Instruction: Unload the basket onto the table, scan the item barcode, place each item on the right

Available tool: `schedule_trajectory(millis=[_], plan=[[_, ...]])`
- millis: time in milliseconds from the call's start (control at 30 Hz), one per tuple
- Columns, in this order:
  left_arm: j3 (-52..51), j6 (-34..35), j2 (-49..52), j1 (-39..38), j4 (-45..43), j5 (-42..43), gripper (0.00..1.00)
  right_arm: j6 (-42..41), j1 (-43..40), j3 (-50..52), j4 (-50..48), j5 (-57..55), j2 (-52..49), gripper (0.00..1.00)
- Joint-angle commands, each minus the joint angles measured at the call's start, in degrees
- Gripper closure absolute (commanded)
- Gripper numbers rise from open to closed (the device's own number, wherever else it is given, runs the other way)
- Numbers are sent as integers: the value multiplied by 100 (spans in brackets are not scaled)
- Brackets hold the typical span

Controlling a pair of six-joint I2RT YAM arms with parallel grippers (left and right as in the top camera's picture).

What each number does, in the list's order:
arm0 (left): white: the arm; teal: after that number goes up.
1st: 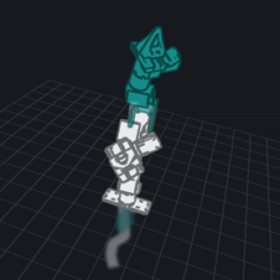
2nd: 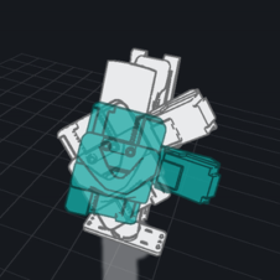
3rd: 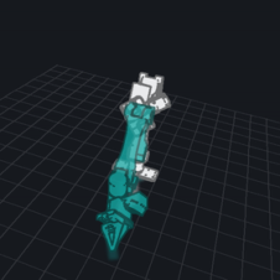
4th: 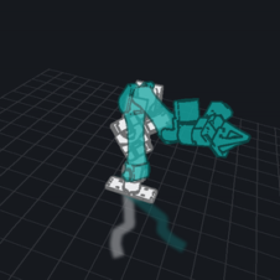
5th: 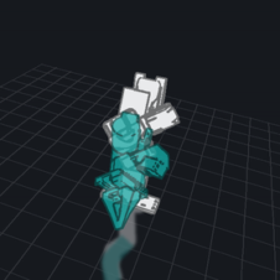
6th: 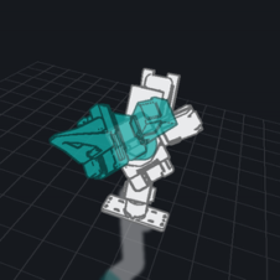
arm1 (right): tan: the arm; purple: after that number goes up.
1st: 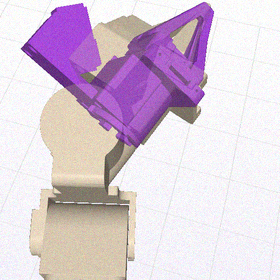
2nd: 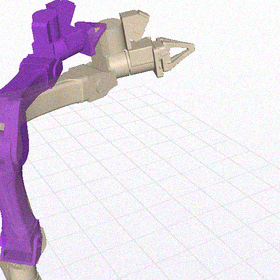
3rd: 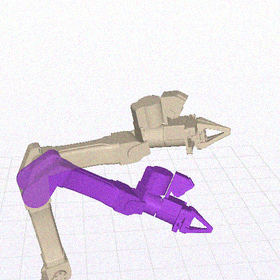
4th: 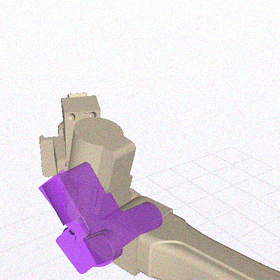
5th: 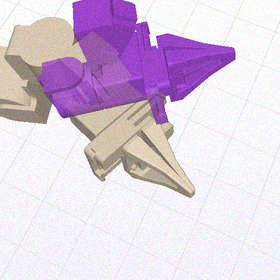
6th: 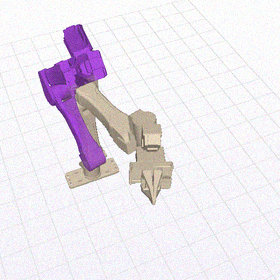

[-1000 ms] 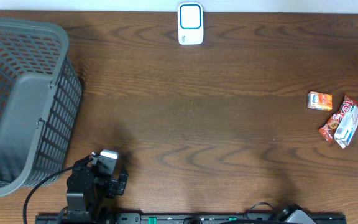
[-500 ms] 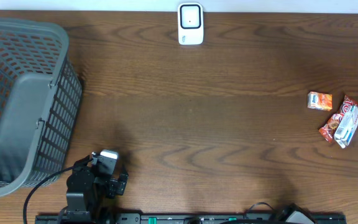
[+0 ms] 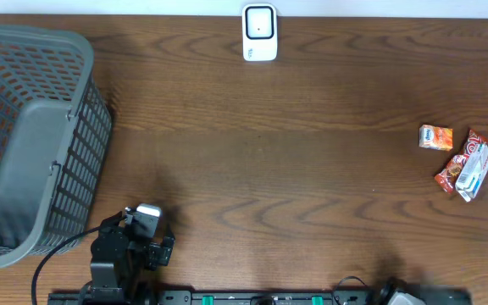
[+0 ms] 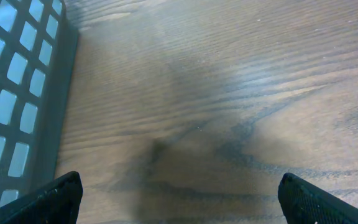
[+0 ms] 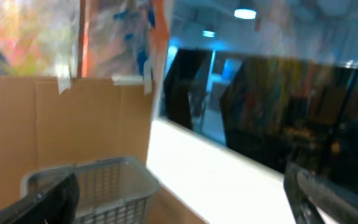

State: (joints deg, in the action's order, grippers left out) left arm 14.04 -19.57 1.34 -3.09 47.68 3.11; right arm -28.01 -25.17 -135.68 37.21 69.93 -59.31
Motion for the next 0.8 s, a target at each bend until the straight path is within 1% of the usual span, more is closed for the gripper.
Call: schedule_trajectory(millis=[0,67,167,233,267,400,467,567,667,767], plan=[[-223,-9,-39,24,214,35,2,2277,457,103,905,-1469,905,1],[-223,-9,-37,24,214,35,2,2791,629,192,1462,-2750,1388,1],[-223,-9,-39,24,214,35,2,3200,702,291,1891,-4387,2092,1],[-223,-9,-39,24,214,35,2,3191,702,310,2116,-4900,2444,1],[-223,-9,-39,24,214,35,2,3191,699,310,2203,-4894,2522,1],[-223,-9,-37,24,214,35,2,3198,741,310,3058,-4745,2863,1],[-223,-9,-37,24,214,35,1,3195,870,310,3224,-4756,2940,1],[-223,-9,-39,24,214,35,2,3195,1226,310,3390,-4741,3069,1],[-223,-9,-39,24,214,35,1,3198,1657,310,3786,-4911,3217,1],[-223,-9,-37,24,214,35,2,3195,2245,308,4723,-5219,3379,1]])
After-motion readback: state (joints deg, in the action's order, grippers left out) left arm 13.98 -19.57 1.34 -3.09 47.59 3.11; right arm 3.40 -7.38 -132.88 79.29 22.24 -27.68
